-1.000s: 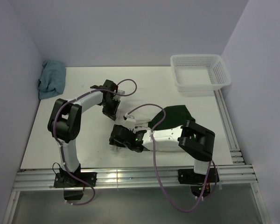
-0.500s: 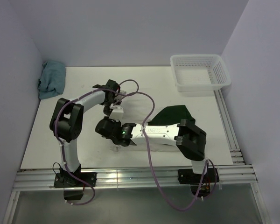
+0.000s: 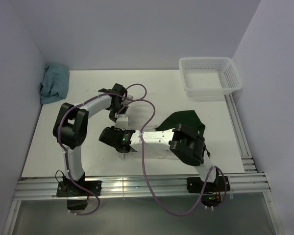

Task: Roll the t-shirts
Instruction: Roll the tshirt

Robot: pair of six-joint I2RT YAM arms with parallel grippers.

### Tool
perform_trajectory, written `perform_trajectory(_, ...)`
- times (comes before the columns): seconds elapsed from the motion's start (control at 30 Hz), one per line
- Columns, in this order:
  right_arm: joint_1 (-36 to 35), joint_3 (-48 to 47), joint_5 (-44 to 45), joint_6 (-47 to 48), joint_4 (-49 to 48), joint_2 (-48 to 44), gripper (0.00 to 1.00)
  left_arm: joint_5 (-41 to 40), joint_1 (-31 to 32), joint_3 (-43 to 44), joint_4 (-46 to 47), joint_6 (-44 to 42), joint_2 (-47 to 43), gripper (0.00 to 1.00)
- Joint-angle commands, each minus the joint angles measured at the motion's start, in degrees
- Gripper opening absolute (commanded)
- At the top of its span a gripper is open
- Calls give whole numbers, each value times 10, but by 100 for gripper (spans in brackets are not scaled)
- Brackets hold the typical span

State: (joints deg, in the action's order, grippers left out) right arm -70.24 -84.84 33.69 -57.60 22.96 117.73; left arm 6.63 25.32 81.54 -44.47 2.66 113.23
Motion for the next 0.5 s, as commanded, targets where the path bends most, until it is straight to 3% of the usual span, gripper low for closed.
perform_trajectory(0.0, 2, 20, 21, -19, 17, -10, 39, -4, 4, 22, -4, 2, 3, 4)
perform_trajectory(0.13, -1, 39, 13, -37, 23, -6, 43, -3, 5, 25, -5, 1, 3, 13)
perform_trajectory(0.2, -3, 42, 8, -42, 27, -4, 45, 0, 4, 27, -3, 0, 1, 22)
perform_trajectory(0.33, -10, 39, 7, -49, 40, 1, 52, 14, 4, 28, 5, -5, -13, 50)
perform_trajectory(0.47, -16, 32, 2, -56, 71, 9, 56, 27, 3, 55, 4, -7, -20, 62)
